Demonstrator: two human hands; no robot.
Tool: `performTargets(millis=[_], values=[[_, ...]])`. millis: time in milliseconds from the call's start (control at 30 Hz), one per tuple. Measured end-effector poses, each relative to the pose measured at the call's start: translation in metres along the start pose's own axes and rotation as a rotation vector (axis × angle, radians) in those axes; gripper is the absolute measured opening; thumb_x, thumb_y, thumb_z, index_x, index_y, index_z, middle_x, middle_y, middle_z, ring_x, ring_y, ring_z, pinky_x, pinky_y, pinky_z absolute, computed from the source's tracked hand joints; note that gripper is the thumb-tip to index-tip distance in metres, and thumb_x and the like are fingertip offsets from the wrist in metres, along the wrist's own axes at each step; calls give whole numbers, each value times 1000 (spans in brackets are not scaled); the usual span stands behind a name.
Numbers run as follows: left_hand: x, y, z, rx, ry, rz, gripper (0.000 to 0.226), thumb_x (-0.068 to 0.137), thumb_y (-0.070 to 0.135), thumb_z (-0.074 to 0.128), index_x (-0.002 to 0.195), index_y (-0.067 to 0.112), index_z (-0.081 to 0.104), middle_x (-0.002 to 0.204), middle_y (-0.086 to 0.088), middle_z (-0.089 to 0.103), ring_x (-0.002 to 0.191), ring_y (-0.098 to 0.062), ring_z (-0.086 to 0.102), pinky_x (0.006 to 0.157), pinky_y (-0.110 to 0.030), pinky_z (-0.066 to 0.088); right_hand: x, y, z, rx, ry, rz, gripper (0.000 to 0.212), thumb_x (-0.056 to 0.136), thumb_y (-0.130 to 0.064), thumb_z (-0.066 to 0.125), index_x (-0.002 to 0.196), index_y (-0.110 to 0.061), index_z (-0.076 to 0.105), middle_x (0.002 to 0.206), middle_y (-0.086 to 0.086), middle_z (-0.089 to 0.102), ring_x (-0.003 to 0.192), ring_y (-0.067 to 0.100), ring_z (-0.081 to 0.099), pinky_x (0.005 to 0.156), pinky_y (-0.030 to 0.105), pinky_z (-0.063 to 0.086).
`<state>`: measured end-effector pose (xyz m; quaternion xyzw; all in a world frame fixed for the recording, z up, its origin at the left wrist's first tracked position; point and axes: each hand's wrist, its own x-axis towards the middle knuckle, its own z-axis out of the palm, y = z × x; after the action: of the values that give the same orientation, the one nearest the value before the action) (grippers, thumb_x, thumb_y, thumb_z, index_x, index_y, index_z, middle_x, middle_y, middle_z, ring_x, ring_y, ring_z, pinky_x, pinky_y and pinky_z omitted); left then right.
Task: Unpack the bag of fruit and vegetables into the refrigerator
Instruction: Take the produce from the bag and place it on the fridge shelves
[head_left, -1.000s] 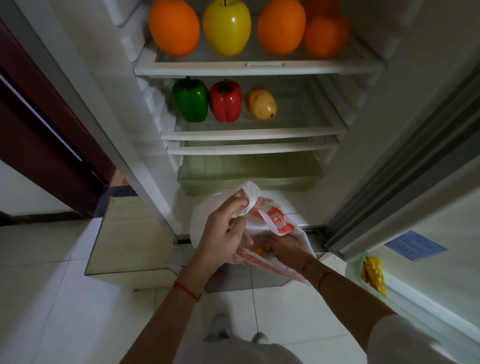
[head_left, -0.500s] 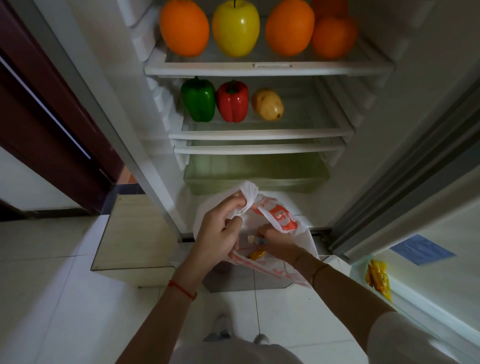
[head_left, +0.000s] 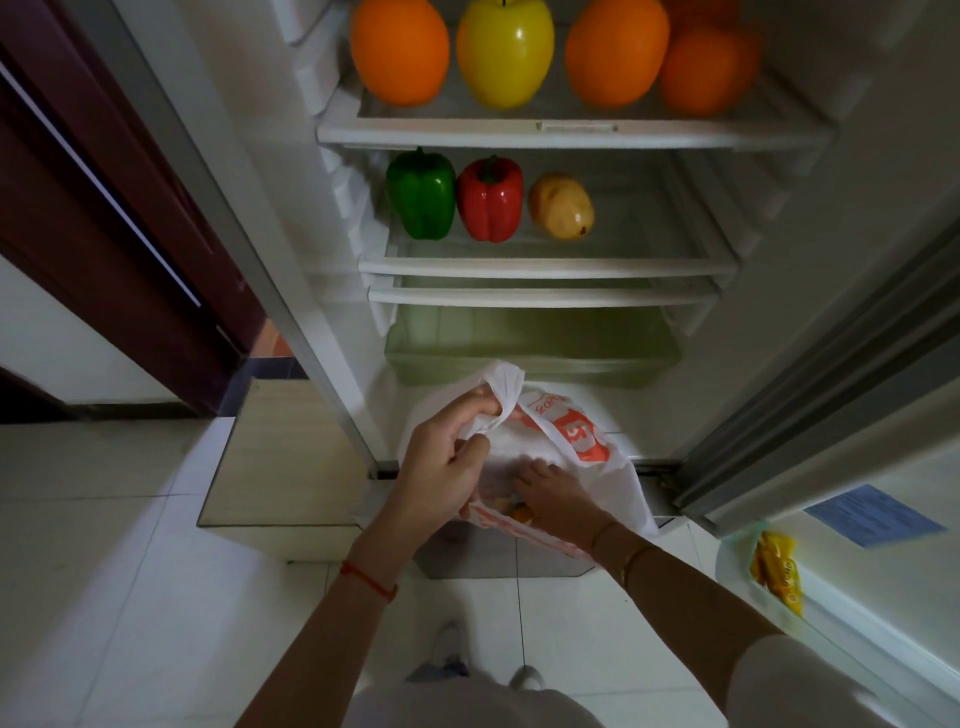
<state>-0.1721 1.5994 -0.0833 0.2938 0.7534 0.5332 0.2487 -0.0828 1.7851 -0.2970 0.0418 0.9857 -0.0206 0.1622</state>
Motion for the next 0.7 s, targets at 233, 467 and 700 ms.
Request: performTargets(millis=[233,467,700], values=[[1,2,-2,30,-14,15,40,91,-8,45,106,26,60,55,23,62,39,-6,41,43,-33,40,1,-6,-4,79,56,82,60,90,-41,60,141,-14,40,136,10,50,118,29,55,93,43,53],[0,7,7,-1,-18,32,37,94,-4,45,113,24,58,55,4,53,38,-9,50,43,-35,49,-31,-13,-67,793,123,344,40,83,-31,73,116,-16,56,106,0,58,102,24,60,88,33,53],[3,18,32,20,-53,104,30,96,-1,48,109,24,58,112,23,59,44,-9,62,42,-27,54,-100,-8,-114,1301,157,466,30,82,-26,77,106,-13,64,95,-4,64,86,11,60,72,19,51]])
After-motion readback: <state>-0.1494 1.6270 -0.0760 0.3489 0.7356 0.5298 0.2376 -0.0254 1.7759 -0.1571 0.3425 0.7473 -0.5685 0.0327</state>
